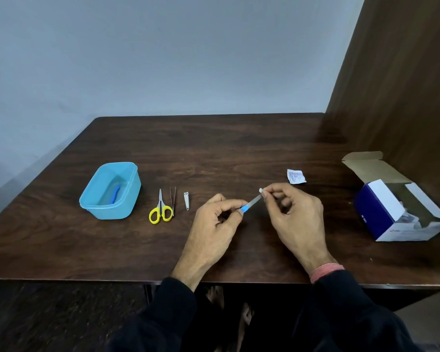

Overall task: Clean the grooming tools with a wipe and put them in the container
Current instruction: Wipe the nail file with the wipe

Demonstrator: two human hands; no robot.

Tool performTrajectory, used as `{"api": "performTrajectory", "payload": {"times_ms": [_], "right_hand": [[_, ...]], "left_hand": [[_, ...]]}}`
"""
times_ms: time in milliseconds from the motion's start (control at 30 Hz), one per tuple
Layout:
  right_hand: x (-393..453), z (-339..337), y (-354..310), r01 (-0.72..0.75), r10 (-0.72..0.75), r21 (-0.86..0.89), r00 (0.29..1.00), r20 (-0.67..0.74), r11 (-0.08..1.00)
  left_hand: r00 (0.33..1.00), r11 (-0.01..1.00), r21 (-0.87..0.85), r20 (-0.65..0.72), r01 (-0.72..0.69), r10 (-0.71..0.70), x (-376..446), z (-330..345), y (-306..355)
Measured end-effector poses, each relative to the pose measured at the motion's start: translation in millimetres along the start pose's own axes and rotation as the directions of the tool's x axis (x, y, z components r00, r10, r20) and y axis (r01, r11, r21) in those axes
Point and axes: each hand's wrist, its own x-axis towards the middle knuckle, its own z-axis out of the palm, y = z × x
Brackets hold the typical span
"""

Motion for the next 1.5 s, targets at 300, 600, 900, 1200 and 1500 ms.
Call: {"api": "performTrajectory", "payload": {"times_ms": [300, 600, 900, 1200, 1500], "right_hand": [[-3, -2, -3, 0.038, -0.038, 0.023, 0.999, -0.006, 0.999], [-7, 1, -5, 0.19, -0.204, -0.131, 0.974, -0.101, 0.973], [-3, -2, -3, 0.037, -0.038, -0.011, 0.973, -0.228, 0.999], [-9, 4, -3, 0.329, -0.324, -0.048, 0.943, 0.08, 0.943], [-9, 2, -2, 0.331, -0.325, -0.054, 0.941, 0.092, 0.942]], "left_hand": [[1.0, 1.0, -0.021, -0.012, 0.022, -0.022, 0, 1, -3], [1.0, 0.998, -0.068, -0.008, 0.011, -0.012, -2, 0, -3], [0.999, 0.992, -0.117, -0.027, 0.044, -0.047, -3, 0, -4], [1.0, 0.994, -0.11, -0.028, 0.004, -0.007, 0, 1, -9], [1.0, 0.999, -0.048, 0.006, -0.017, 0.017, 3, -1, -14]]}}
